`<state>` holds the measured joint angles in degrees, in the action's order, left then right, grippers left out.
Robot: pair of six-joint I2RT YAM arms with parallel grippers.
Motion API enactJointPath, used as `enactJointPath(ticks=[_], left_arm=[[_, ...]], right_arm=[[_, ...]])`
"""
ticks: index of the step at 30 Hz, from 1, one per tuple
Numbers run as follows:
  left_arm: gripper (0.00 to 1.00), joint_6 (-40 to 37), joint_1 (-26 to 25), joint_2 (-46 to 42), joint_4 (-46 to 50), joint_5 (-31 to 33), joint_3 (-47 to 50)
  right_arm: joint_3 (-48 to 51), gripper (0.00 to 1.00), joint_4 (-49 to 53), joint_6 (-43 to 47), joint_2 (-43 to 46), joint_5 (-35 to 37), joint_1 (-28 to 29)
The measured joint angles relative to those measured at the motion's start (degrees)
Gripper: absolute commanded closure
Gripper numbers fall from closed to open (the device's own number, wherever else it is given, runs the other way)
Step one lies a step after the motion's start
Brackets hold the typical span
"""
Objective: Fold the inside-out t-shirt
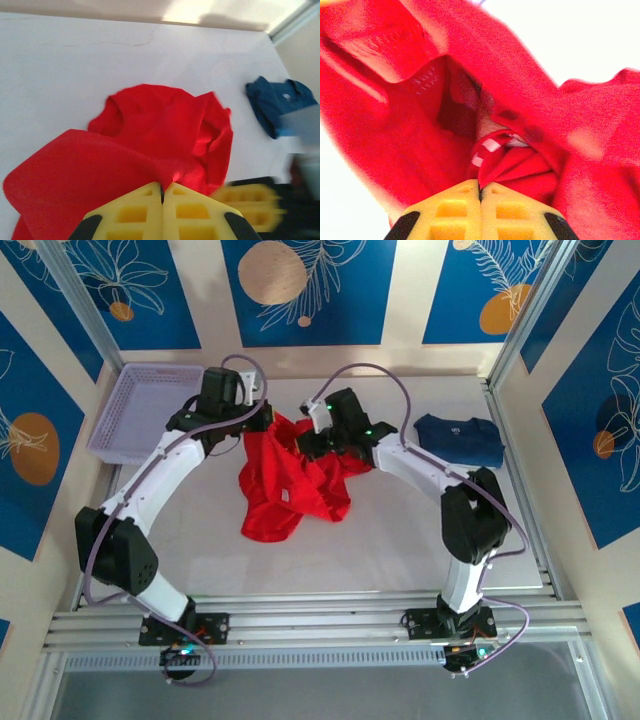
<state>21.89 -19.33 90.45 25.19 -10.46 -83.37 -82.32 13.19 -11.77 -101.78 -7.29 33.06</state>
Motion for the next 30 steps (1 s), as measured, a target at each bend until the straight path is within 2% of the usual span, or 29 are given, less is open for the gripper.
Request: enactJointPath(ticks=[6,10,14,16,19,22,25,30], left_arm=[[1.0,2.7,5.0,0.5,-2.4,2.5,7.0],[1.0,3.6,4.9,2.5,-4.5,2.6,10.5],[1.0,4.9,4.9,4.1,-7.0,3.1,17.9],[0.89,5.2,4.9,5.2,-7.7,3.1,21.3],[0.62,5.8,4.8,6.1,-8.7,2.7,25.3],[0.45,6.1,4.2,3.7,-10.7,1.0,28.9],[0.37,6.2,1.9,-1.4,-13.0,-2.2,29.8],[0.33,6.3,-5.9,-5.4,-18.4,-9.4,26.2]], right_arm=[[0.7,1.0,-3.6,-4.3,10.6,-5.9,-8.0],[-0.1,1.0,-7.5,-7.8,14.9,-9.9,-10.9],[0.5,1.0,-9.7,-9.3,17.4,-12.6,-13.2],[2.1,1.0,-10.2,-9.3,18.4,-14.0,-14.3],[4.6,1.0,-9.7,-8.6,18.7,-16.1,-15.5],[7.1,1.0,-7.5,-6.8,18.7,-17.6,-16.2],[8.7,1.0,-5.7,-5.0,18.7,-18.7,-16.4],[10.0,1.0,-4.8,-3.8,18.7,-19.3,-16.6]])
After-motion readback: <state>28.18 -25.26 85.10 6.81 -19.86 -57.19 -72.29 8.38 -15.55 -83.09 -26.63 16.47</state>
